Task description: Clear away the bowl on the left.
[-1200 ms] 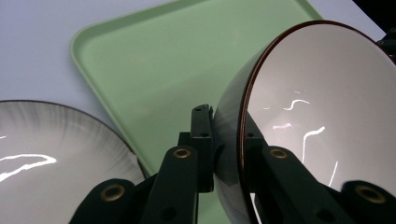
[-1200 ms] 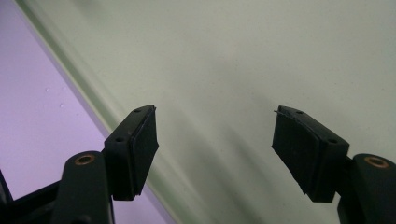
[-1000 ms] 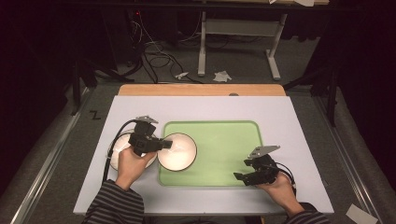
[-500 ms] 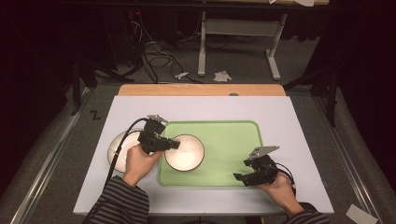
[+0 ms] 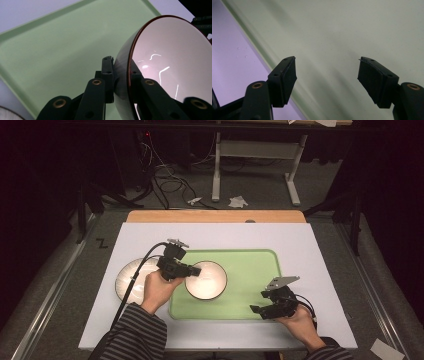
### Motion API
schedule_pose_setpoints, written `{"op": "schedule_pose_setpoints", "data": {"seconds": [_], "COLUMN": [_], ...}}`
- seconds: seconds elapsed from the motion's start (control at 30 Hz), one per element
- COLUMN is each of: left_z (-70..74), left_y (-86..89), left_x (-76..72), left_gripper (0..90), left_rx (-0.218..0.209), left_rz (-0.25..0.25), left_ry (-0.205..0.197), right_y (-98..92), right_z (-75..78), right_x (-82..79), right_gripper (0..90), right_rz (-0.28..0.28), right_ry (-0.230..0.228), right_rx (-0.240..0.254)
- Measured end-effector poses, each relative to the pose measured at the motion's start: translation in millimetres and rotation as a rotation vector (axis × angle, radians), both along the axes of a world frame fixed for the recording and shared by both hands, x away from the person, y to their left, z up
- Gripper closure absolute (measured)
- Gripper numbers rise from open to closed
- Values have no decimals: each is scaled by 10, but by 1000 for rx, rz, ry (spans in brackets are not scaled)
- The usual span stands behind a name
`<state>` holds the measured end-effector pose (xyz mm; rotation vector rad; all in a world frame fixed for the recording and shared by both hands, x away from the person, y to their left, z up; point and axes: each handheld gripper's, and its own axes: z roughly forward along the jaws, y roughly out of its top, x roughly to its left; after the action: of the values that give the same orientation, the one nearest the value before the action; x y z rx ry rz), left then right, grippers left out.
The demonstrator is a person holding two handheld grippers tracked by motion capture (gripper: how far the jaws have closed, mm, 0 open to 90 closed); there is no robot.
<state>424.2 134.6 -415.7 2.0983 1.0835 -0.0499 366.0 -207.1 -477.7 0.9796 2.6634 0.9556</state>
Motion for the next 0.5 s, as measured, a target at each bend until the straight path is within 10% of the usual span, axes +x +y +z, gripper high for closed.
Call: {"op": "schedule_pose_setpoints", "data": {"seconds": [0.5], "left_z": [-81], "left_y": [-320], "left_x": [186], "left_gripper": [812], "left_rx": [28], "left_rz": [-17], "left_ry": [-4], "right_y": [-7], "right_z": [1], "right_x": [5], "right_gripper": [326], "right_rz": [2], "right_ry": [0], "right_rx": [5]}}
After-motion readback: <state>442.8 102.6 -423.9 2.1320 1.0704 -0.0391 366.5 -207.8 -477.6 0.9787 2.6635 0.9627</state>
